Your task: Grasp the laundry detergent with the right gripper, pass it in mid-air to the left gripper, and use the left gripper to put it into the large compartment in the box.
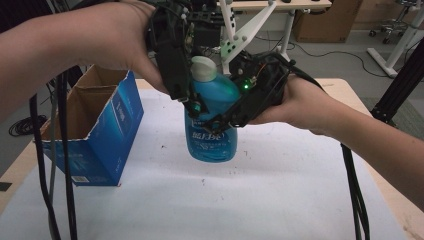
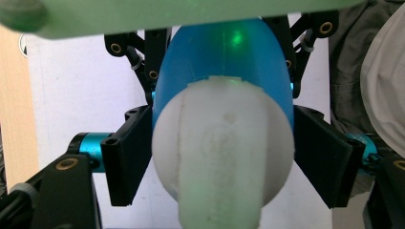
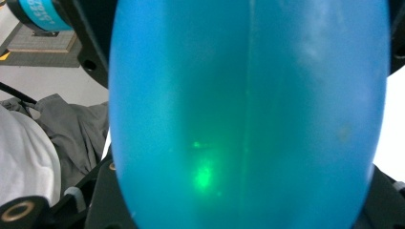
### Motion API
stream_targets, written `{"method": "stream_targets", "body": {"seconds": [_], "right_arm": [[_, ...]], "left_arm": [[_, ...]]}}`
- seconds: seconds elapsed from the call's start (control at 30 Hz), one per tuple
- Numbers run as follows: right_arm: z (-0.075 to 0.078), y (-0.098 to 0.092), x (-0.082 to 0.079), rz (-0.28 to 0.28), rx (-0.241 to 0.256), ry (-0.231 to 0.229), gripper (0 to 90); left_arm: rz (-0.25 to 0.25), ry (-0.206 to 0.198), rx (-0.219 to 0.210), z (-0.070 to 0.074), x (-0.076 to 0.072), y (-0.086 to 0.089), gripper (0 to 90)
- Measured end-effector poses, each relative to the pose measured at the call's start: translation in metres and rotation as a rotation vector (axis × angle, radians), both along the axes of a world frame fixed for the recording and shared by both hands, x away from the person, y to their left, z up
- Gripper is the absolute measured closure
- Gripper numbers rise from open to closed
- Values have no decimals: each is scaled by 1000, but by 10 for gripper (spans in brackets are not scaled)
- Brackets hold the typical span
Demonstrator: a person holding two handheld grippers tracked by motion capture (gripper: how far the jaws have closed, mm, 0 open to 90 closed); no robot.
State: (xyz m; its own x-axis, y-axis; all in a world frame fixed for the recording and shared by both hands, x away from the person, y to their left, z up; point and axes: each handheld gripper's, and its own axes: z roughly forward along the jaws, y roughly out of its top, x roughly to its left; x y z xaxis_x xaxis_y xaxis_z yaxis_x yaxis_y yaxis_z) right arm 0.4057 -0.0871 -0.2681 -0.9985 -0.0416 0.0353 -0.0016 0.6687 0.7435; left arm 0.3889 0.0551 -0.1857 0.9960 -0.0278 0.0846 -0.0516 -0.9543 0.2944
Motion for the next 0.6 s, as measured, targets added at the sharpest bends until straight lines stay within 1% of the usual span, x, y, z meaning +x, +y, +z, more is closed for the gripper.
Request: {"method": "stream_targets", "body": {"seconds": [0.27,0.3,0.33,0.37,0.5,0.6], "right_arm": [[0,0,1,-1,1,-2,446],[1,-1,0,-1,-4,17,446],[0,0,1,2,2,6,446],[0,0,1,-3,-1,-3,446],[0,0,1,-2,3,-2,446],[1,0,1,0,-4,-2,446]], "left_arm": [[5,3,-3,0,0,0,267],[5,9,-6,0,0,-1,273],[5,7,-4,0,-1,-1,294],[5,5,-4,0,0,-1,295],[9,-3,-3,0,-1,-1,295],[13,-3,-10,0,-1,-1,295]]}}
